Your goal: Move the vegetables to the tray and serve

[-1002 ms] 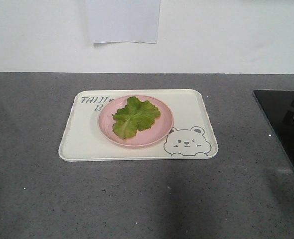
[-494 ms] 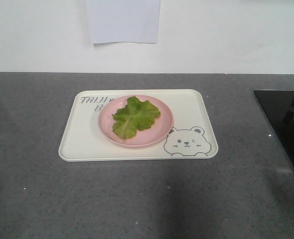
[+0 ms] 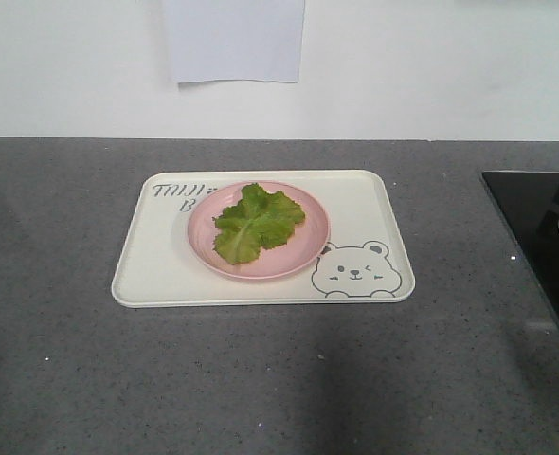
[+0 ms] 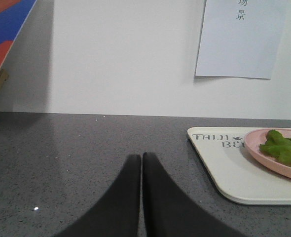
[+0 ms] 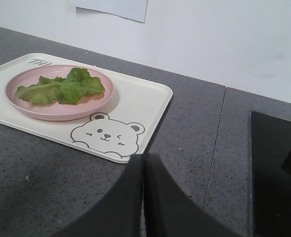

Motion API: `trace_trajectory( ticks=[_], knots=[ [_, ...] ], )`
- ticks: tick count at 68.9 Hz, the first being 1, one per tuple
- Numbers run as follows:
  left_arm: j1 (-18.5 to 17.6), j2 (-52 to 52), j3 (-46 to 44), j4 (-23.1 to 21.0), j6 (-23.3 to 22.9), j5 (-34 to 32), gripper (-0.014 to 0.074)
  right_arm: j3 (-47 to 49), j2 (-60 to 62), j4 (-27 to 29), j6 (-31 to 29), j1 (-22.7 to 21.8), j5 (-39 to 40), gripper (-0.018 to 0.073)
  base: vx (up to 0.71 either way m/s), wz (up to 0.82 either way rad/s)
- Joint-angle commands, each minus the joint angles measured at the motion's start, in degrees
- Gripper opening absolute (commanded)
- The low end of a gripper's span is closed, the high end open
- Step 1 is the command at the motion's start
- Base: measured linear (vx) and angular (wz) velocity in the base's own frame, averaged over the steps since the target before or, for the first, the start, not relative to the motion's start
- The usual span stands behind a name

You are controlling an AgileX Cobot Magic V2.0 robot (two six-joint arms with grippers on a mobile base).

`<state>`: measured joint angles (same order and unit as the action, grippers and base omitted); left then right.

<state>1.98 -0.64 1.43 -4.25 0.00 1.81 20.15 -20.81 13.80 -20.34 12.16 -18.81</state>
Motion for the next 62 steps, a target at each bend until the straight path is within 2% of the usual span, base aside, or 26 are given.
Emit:
trace_trajectory(
  ticks=[1,25,34,40,48,62],
  knots=[
    [0.17,-0.72,0.3,-0.43,-0.35,-4.06,-0.0008,1.59,-0.44,0.09,-0.51,-0.12,3.83,-0.0008,0.0,0.0],
    [0.17,-0.72,0.3,-0.43,-0.35,-4.06,-0.0008,1.59,-0.44,0.01,-0.57,-0.12,4.33,-0.0008,0.0,0.0],
    [0.17,-0.79,0.3,-0.43,-0.35,-4.06,-0.0008,1.06,-0.44,-3.05,-0.35,-0.2,2.46,-0.0007,0.0,0.0],
    [0.17,-0.79,0.3,-0.43,-0.35,-4.06,-0.0008,-1.61,-0.44,-5.02,0.12,-0.2,5.03,-0.0004,0.0,0.0],
    [0.17,-0.79,0.3,-0.43,-0.35,-4.06,-0.0008,-5.38,1.17,-6.67,6.31,-0.2,8.82,-0.0004,0.0,0.0],
    [0.17,-0.79,0.3,-0.43,-0.35,-4.06,-0.0008,-12.39,7.92,-13.8,16.1,-1.05,13.39,-0.0004,0.0,0.0]
  ],
)
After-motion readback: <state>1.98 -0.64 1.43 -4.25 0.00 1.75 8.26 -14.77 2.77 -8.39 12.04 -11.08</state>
